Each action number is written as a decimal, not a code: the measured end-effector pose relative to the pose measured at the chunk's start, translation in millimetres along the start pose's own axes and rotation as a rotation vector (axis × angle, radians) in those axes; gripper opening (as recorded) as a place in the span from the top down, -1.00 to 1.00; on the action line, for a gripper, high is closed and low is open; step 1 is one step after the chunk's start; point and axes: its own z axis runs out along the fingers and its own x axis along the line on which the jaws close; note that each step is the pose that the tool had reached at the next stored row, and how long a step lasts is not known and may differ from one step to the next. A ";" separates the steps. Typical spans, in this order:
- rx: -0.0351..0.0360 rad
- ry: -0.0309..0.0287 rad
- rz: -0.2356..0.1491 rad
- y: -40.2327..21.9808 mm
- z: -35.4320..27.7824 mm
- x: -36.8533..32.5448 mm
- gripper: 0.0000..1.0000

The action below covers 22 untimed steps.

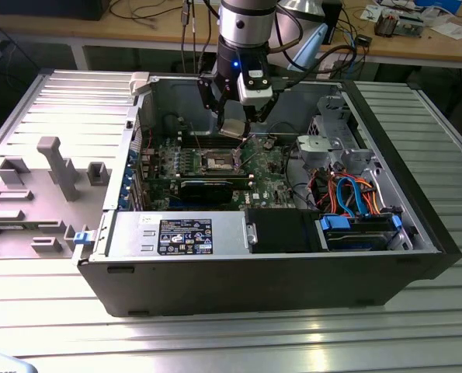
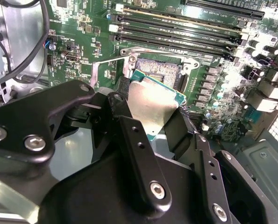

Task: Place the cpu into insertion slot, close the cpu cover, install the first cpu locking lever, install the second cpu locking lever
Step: 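Place the cpu into insertion slot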

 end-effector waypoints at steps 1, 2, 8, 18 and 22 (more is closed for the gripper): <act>0.0000 0.0000 0.002 0.0 0.0 0.0 -0.09; -0.0001 -0.0001 0.004 0.0 0.0 0.0 -0.09; -0.0002 -0.0003 0.013 0.0 0.0 0.0 -0.09; -0.0005 -0.0006 0.027 0.0 0.0 0.0 -0.09; -0.0005 -0.0006 0.032 0.0 0.0 0.0 -0.09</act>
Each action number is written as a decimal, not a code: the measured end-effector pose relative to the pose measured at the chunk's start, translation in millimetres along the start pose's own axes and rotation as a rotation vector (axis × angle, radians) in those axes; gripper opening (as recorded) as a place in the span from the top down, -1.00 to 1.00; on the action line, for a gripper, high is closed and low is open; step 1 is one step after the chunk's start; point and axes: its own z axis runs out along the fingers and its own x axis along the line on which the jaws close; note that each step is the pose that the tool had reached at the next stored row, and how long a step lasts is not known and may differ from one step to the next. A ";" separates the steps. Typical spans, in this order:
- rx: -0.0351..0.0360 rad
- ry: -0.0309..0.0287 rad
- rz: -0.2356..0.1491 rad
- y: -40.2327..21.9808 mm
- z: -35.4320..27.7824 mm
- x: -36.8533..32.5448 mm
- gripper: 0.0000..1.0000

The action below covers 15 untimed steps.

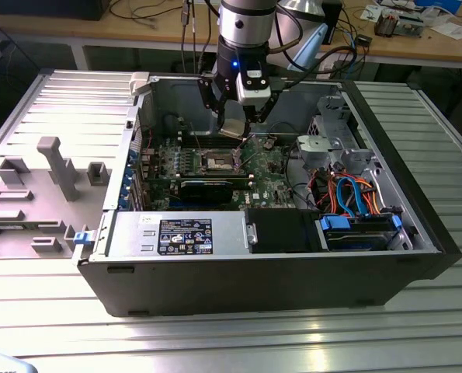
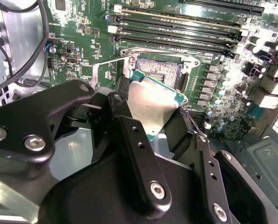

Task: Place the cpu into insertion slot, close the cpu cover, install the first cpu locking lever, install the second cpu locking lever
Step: 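Place the cpu into insertion slot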

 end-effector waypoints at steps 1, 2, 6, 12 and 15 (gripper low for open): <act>-0.0001 -0.0001 0.002 0.0 0.0 0.0 -0.09; 0.0000 -0.0001 0.004 0.0 0.0 0.0 -0.09; -0.0002 -0.0003 0.012 0.0 0.0 0.0 -0.09; -0.0006 -0.0007 0.034 0.0 0.0 0.0 -0.09; -0.0007 -0.0008 0.042 0.0 0.0 0.0 -0.09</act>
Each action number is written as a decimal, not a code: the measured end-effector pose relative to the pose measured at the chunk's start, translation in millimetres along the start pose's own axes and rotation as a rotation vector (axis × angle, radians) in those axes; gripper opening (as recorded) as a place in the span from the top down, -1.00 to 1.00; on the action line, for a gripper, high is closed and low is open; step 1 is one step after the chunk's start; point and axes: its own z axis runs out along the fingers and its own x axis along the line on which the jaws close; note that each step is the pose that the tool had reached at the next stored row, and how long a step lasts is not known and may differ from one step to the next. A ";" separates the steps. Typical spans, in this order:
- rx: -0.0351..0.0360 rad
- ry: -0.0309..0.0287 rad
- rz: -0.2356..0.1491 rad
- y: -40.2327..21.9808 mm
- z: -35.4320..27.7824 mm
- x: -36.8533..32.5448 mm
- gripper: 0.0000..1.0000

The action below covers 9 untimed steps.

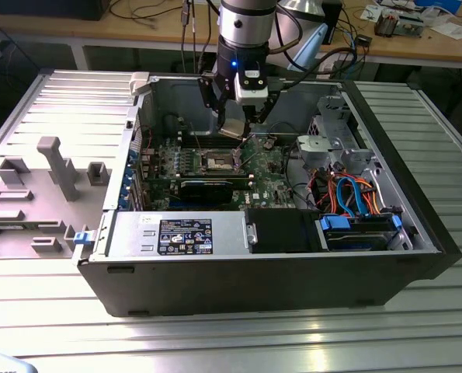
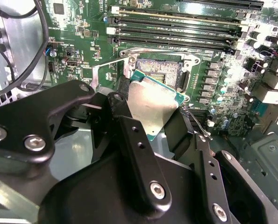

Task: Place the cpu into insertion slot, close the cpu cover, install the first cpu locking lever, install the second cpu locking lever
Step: 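Place the cpu into insertion slot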

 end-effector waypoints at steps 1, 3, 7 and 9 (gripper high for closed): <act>-0.0001 -0.0001 0.001 0.0 0.0 0.0 -0.09; -0.0001 -0.0001 0.004 0.0 0.0 0.0 -0.09; -0.0002 -0.0002 0.008 0.0 0.0 0.0 -0.09; -0.0002 -0.0002 0.010 0.0 0.0 0.0 -0.09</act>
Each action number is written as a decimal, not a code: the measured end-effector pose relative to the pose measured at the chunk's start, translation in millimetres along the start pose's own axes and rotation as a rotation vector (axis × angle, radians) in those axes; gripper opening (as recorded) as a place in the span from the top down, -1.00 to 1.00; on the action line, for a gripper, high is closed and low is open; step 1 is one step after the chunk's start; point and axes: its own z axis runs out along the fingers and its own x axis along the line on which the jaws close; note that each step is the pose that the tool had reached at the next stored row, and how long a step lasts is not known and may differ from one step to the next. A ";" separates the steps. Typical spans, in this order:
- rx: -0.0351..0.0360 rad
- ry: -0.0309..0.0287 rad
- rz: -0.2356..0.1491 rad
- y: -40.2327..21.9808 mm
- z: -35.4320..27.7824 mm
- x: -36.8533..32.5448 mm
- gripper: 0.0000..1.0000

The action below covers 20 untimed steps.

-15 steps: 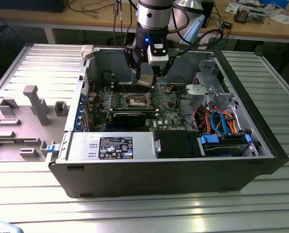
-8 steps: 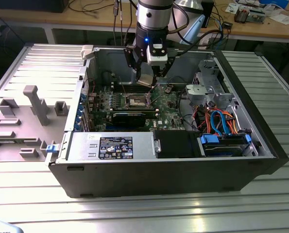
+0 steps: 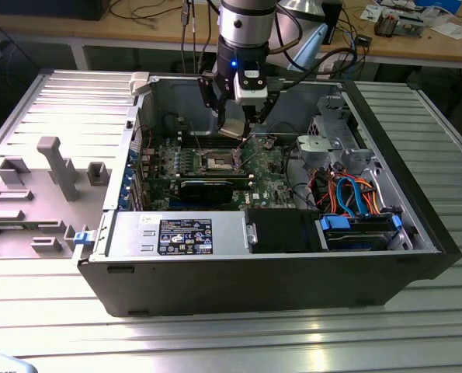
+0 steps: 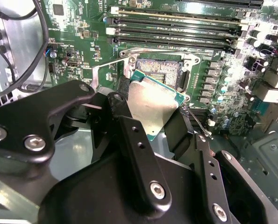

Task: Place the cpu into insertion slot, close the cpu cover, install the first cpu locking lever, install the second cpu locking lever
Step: 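Place the cpu into insertion slot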

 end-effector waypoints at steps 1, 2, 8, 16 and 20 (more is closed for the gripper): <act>0.0000 0.0000 0.002 0.0 0.0 0.0 -0.09; 0.0000 -0.0001 0.002 0.0 0.0 0.0 -0.09; -0.0001 -0.0002 0.010 0.0 0.0 0.0 -0.09; -0.0002 -0.0004 0.017 0.0 0.0 0.0 -0.09; -0.0004 -0.0005 0.022 0.0 0.0 0.0 -0.09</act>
